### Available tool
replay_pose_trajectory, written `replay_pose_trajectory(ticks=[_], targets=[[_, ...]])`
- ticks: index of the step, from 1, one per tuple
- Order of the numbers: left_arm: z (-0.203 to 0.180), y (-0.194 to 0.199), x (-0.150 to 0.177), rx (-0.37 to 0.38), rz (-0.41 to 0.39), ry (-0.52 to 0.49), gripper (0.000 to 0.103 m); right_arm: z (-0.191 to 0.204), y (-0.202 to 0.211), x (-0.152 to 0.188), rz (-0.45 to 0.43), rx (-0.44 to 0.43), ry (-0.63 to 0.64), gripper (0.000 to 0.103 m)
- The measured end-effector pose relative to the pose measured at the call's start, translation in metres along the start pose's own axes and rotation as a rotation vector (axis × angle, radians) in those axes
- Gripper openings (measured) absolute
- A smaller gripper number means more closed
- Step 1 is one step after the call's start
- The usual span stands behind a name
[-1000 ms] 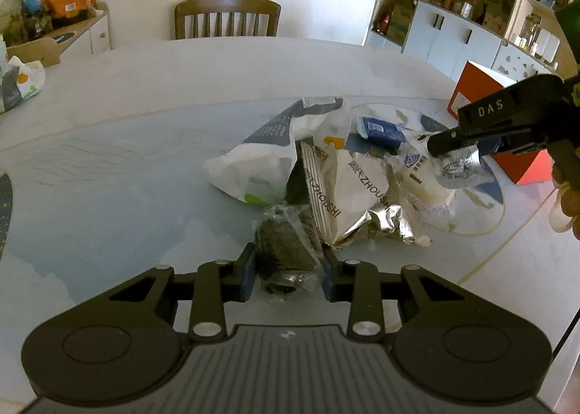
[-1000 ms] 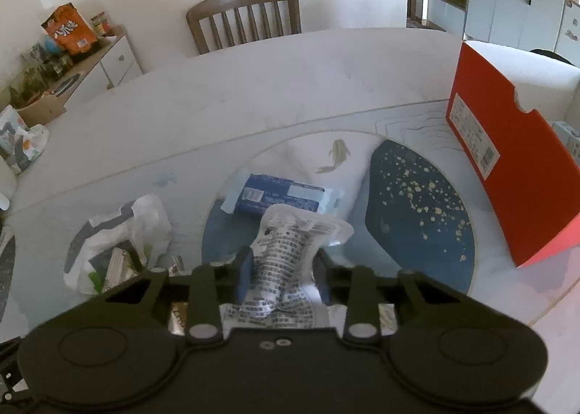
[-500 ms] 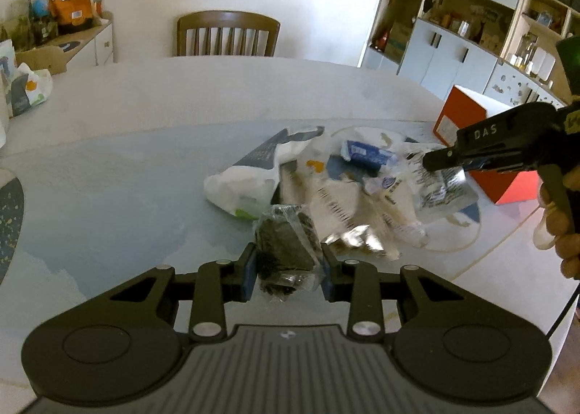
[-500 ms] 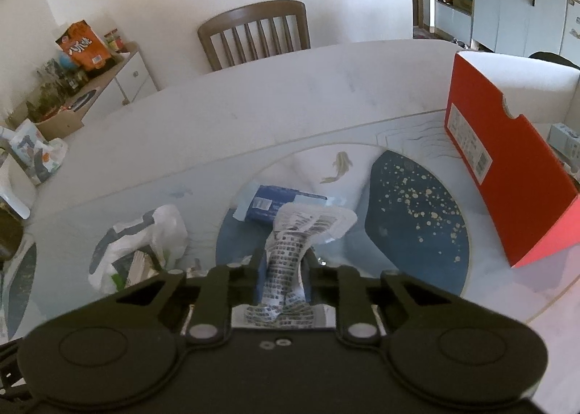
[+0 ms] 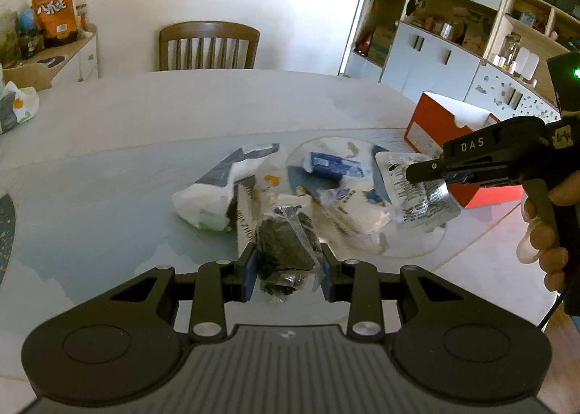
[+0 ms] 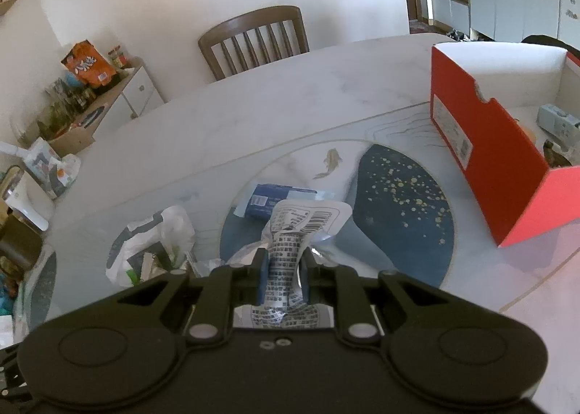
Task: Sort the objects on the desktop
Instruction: 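Carry the seaweed packet and clear packet into the red shoebox with both tools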
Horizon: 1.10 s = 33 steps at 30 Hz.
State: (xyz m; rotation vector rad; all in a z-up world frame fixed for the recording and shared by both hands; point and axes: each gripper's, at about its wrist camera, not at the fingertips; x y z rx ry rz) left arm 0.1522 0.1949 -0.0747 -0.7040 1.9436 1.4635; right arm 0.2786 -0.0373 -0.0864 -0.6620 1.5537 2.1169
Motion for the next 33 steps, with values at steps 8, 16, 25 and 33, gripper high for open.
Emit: replay_pose_trajectory(ticks=[8, 16, 25, 33], targets=[[-0.024, 0.0, -0.01, 0.024, 0.004, -0.031, 0.033, -0.015, 0.022, -0.002, -0.013, -0.034, -0.021, 0.017], [-0.059, -0.009, -0.024, 0.053, 0.025, -0.081, 0.033, -0.041, 0.048, -0.011, -0.034, -0.08, -0.047, 0.017], [-0.108, -0.025, -0.042, 0.076, 0.024, -0.131, 0.033, -0.083, 0.071, -0.025, -0.058, -0.119, -0.066, 0.017], [-0.15, -0.043, -0.062, 0.088, 0.018, -0.168, 0.033, -0.128, 0.087, -0.043, -0.092, -0.143, -0.085, 0.017]])
Point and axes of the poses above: each gripper's, at about its wrist camera, not at the fingertips, and y roughly against the way its jaws point, z to its left, x to its underside, and after that the axes turned 3 degrees about x, right-handed
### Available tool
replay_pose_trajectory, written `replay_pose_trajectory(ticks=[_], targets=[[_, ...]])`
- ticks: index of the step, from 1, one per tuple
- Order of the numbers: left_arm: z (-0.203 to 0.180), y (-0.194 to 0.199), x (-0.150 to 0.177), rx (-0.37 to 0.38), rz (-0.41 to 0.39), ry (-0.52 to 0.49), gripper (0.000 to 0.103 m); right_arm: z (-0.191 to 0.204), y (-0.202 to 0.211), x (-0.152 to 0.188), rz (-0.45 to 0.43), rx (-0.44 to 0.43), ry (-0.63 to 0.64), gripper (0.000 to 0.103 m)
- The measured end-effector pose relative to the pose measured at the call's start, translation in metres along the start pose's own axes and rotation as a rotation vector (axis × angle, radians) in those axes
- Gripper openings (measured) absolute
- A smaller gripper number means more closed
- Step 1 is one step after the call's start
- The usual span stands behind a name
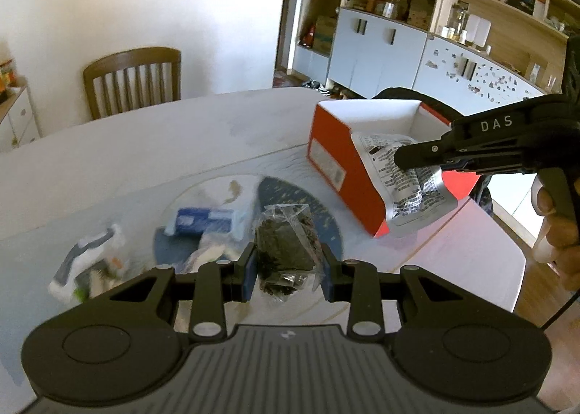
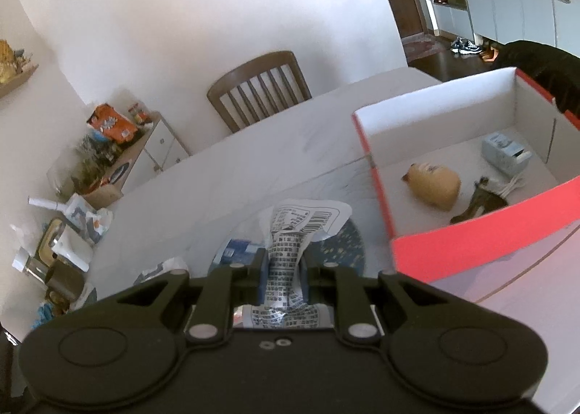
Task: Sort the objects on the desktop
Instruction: 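Carry the seaweed packet and clear packet into the red shoebox with both tools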
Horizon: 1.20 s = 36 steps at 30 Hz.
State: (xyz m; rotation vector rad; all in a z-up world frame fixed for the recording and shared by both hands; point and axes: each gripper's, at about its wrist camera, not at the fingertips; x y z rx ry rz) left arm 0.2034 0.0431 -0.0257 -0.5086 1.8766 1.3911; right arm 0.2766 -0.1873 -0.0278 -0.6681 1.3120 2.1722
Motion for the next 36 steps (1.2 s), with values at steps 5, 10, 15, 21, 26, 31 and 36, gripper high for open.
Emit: replay_pose_trajectory(ticks=[5, 10, 15, 21, 26, 31, 36], targets=[[-0.027, -0.017, -0.018, 0.015, -0.009, -0.027, 0.033, -0.026, 0.008, -0.013, -0.02, 0.0, -0.017, 0.017], [-0.052, -0.036, -0.034, 0.034, -0.015, -0.05, 0.033, -0.053, 0.013, -0.027, -0.039, 0.01, -0.032, 0.017], [-0.072, -0.056, -0.048, 0.054, -0.013, -0.061, 0.033, -0.078, 0.017, -0.04, -0.05, 0.022, -0.043, 0.017], [-0.092, -0.076, -0.063, 0.072, -0.005, -0.085, 0.033, -0.108, 0.02, -0.055, -0.061, 0.044, -0.054, 0.017], [-0.107, -0.091, -0.074, 0.081, 0.005, -0.105, 0.033, -0.129, 0.019, -0.067, -0.066, 0.057, -0.064, 0.017], [-0.12, -0.107, -0.086, 0.08, 0.019, -0.151, 0.033, -0.143, 0.016, -0.079, -0.077, 0.067, -0.064, 0.017], [-0.129, -0.124, -0.093, 0.077, 0.06, -0.181, 0.033, -0.158, 0.008, -0.088, -0.063, 0.073, -0.062, 0.017]])
Point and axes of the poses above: each gripper's, at about its wrist camera, not at the fingertips, and y roughly against the way its jaws point, z to its left, x to its underside, and after that the axes turned 3 degrees about x, right-handed
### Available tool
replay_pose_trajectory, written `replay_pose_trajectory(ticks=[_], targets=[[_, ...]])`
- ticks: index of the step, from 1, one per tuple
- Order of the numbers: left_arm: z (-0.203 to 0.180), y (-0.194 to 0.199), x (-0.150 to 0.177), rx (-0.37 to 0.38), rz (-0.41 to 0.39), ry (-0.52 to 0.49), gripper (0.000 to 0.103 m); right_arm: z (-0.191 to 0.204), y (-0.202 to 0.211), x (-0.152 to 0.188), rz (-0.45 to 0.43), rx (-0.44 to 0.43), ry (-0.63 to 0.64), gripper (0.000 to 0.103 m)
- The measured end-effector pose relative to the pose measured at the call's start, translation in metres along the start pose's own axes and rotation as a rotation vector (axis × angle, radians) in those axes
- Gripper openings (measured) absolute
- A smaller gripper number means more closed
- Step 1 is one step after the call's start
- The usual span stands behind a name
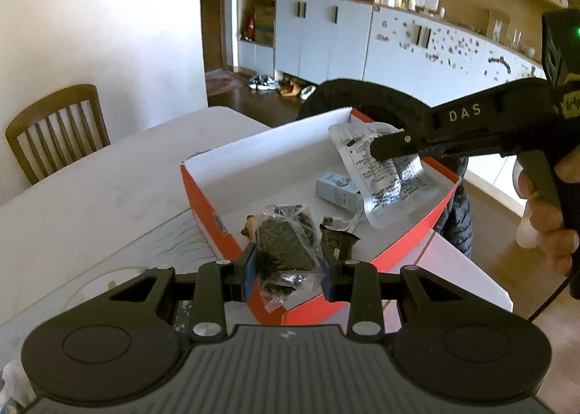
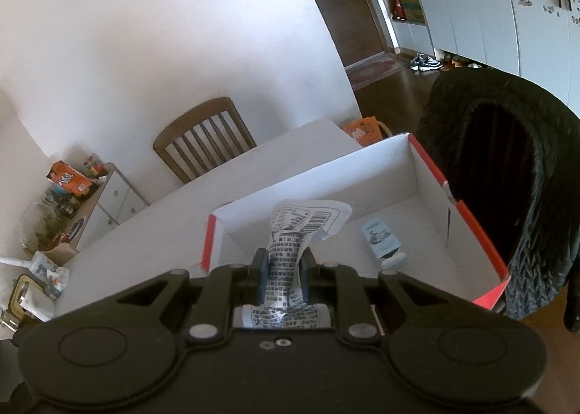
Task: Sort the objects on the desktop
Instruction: 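Carry the seaweed packet and clear packet into the red shoebox with both tools, then open both grippers to release the two packets into the shoebox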
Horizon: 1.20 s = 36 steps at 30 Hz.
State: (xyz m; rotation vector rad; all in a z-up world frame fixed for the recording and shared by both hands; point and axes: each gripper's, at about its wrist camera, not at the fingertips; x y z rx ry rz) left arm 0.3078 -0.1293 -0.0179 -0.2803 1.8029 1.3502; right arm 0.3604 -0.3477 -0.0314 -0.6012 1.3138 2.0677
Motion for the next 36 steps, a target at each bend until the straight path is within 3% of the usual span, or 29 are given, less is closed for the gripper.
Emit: replay_pose_trajectory(ticks=[11, 19, 36], targets=[[-0.014, -0.044, -0.028, -0.011, 0.087, -0.057, 0.033, -0.025, -0.032, -0.015, 0.052, 0.037, 0.01, 0.017], [-0.022, -0.082, -0.039, -0.007, 0.2, -0.096, 0.033, -0.02, -0.064, -0.023, 0.097, 0.047, 0.087, 0.017], [-0.016, -0.144, -0.038, 0.03, 0.428, -0.094, 0.033, -0.009, -0.123, -0.022, 0.242, 0.075, 0.239, 0.017]])
Point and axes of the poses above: each gripper's, at about its wrist camera, not at the fingertips, and y roughly against the way its jaws point, z to its left, x to its underside, and after that the axes turned 3 degrees about x, right-handed
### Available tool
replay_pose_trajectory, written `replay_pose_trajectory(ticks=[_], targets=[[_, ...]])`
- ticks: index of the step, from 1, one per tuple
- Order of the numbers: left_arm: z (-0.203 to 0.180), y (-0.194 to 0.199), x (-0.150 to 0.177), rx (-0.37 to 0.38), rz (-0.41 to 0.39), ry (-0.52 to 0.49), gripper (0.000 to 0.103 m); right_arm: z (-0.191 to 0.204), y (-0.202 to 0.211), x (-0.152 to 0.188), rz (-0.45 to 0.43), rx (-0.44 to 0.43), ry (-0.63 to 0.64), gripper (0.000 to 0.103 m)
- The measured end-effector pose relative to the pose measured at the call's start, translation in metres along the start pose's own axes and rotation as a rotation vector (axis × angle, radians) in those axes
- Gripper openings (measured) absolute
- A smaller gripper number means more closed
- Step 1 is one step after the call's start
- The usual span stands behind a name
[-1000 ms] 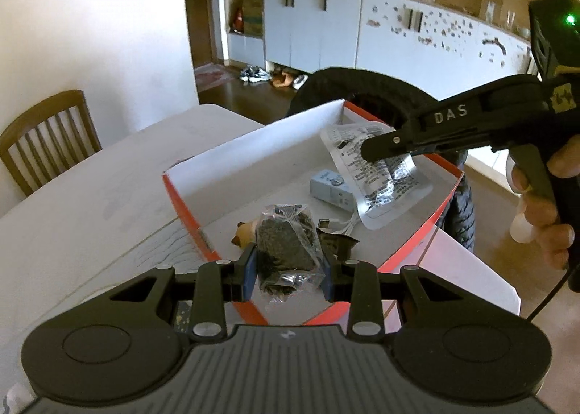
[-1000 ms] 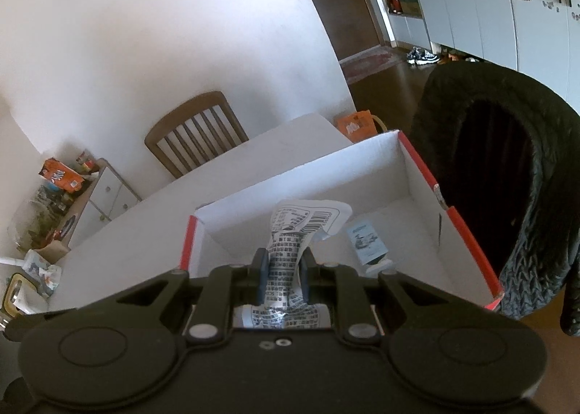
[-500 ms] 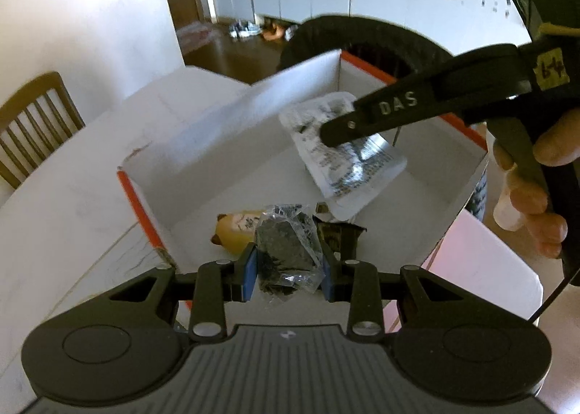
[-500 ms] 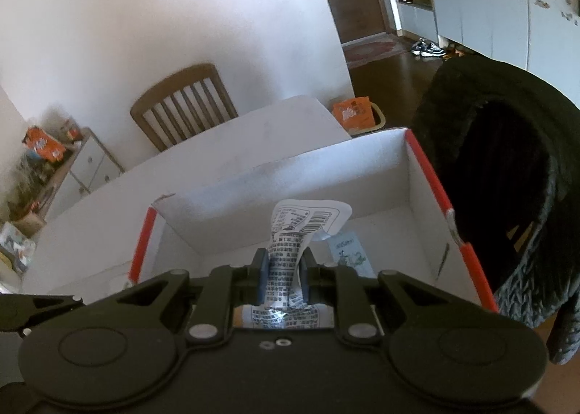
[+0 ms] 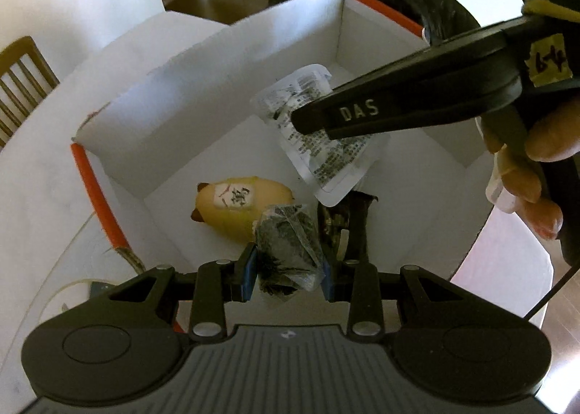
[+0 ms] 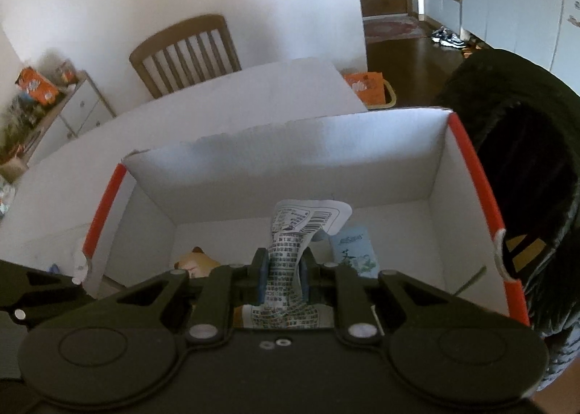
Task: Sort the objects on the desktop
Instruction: 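Open both grippers to release the two packets into the shoebox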
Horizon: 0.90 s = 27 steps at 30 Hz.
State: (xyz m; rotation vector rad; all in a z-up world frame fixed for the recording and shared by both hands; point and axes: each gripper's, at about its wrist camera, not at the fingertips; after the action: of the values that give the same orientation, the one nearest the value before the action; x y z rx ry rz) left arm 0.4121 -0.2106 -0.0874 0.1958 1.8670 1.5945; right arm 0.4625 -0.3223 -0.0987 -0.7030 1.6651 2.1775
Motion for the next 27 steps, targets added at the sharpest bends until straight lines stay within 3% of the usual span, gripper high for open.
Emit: replay_pose_trajectory(ticks=[13, 22, 27], targets=[[0.004, -0.02, -0.008, 0.035, 0.07, 0.011, 0.033, 0.003, -0.015, -0.005, 0.088, 0.0, 0.035, 0.018], [0.006, -0.023, -0.01, 0.061, 0.068, 0.04, 0.034, -0.002, -0.01, -0.008, 0.089, -0.011, 0.013, 0.023], [0.007, -0.017, -0.011, 0.073, 0.044, 0.054, 0.048, -0.003, -0.005, -0.01, 0.08, -0.016, 0.012, 0.028]])
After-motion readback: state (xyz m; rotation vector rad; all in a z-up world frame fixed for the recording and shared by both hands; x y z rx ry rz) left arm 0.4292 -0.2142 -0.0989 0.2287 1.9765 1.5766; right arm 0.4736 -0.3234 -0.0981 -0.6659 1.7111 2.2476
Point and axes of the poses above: each gripper's, at about its wrist camera, not at the fingertips, and y roughly against the way its jaws point, z to its left, x to its underside, and after that the axes turned 3 degrees about x, right-handed
